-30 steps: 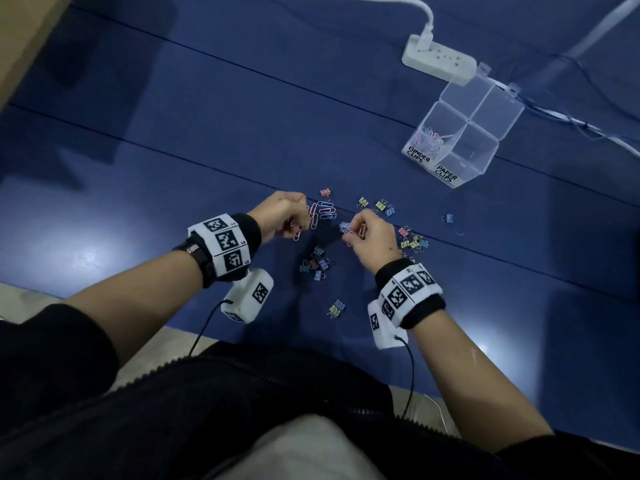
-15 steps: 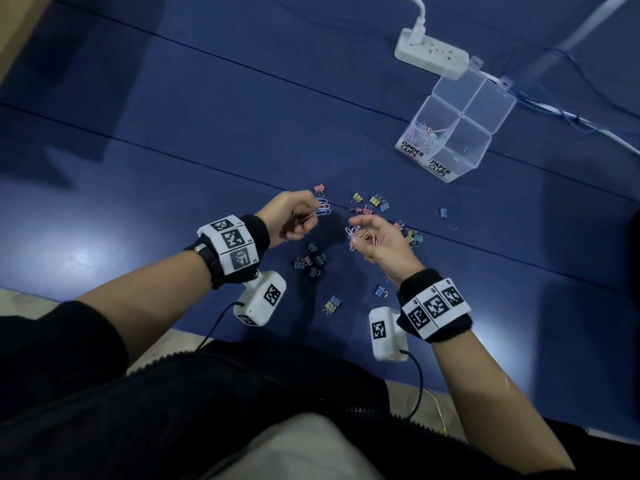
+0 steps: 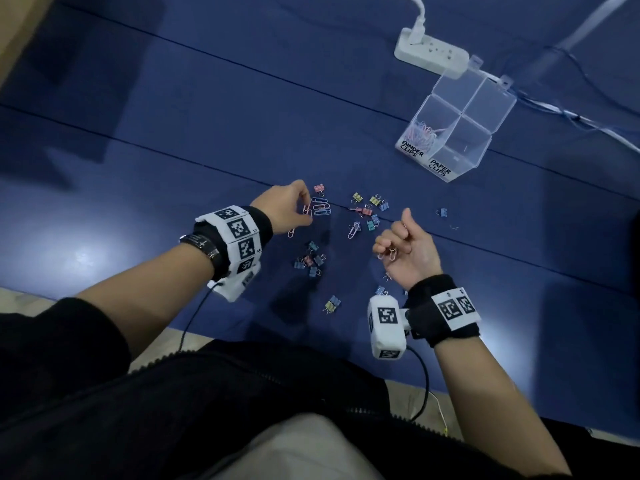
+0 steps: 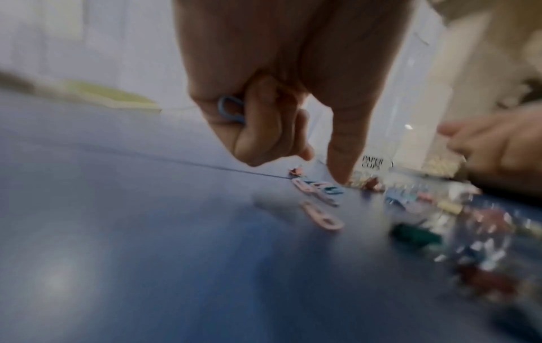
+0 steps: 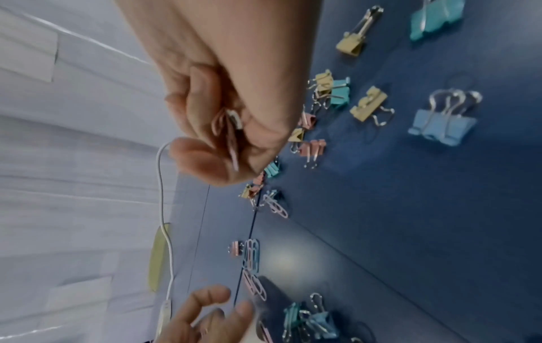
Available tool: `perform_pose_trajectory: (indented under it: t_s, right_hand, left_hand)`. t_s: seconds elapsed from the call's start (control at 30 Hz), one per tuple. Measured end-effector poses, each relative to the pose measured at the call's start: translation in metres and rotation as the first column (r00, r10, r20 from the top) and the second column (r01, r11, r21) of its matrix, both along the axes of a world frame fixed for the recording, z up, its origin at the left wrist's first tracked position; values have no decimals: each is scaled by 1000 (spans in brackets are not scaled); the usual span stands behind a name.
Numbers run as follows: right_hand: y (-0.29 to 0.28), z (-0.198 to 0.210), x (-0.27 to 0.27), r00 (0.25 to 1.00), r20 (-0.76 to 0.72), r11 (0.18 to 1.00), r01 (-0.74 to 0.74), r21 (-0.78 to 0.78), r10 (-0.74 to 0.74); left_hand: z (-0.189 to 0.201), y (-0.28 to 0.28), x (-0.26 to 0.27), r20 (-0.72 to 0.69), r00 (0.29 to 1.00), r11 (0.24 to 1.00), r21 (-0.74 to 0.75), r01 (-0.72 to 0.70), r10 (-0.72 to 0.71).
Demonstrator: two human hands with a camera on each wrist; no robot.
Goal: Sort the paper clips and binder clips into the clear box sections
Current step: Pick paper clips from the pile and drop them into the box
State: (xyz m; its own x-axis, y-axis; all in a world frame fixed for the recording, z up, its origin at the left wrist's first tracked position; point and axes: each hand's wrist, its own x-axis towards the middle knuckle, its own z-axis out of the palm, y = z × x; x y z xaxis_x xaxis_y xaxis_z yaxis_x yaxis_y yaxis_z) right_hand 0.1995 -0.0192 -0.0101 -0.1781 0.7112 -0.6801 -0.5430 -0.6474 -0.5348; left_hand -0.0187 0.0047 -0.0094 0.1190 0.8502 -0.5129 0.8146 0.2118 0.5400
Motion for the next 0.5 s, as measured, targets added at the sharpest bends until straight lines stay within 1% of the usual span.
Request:
perform_pose_trajectory:
  t_s: [0.07,0.13,0.2,0.27,0.33,0.37,0.4,0.43,0.47,0.5]
  right_hand:
    - [2,1,-1,999,-28,1000,23,-3,-23]
    - [5,2,-4,998,-66,1000,-1,-15,0]
    - [10,5,-9,998,-55,999,-38,-4,38]
    - [18,7,-17,997,26,998,-67,9,67]
    - [26,5,-26,975,174,989,-143,30,136]
    - [29,4,-32,940,285,976,-213,53,190]
    - [33,2,-38,861,444,947,-313,74,250]
    - [35,0,-45,716,630,895,-439,73,300]
    - [38,-2,-51,516,797,823,-566,43,313]
    - [40,-4,-57,310,907,740,-673,-4,287]
  left_hand:
    - [1,-3,-9,-179,976,993,-10,120,-120]
    - [1,-7,-14,-269,944,981,-58,184,-193]
    - [-3,-9,-15,-272,939,977,-97,192,-212]
    - [-5,-8,-14,-244,945,974,-123,193,-218]
    - [-5,-9,-13,-193,953,967,-147,209,-235]
    - [-4,-10,-12,-177,955,966,-148,214,-239]
    - [-4,-11,-11,-169,956,965,-147,215,-239]
    - [-4,-12,-11,-164,957,967,-137,216,-237]
    - [-4,-12,-10,-158,961,971,-119,210,-227]
    - [-3,-12,-10,-132,973,980,-90,180,-191]
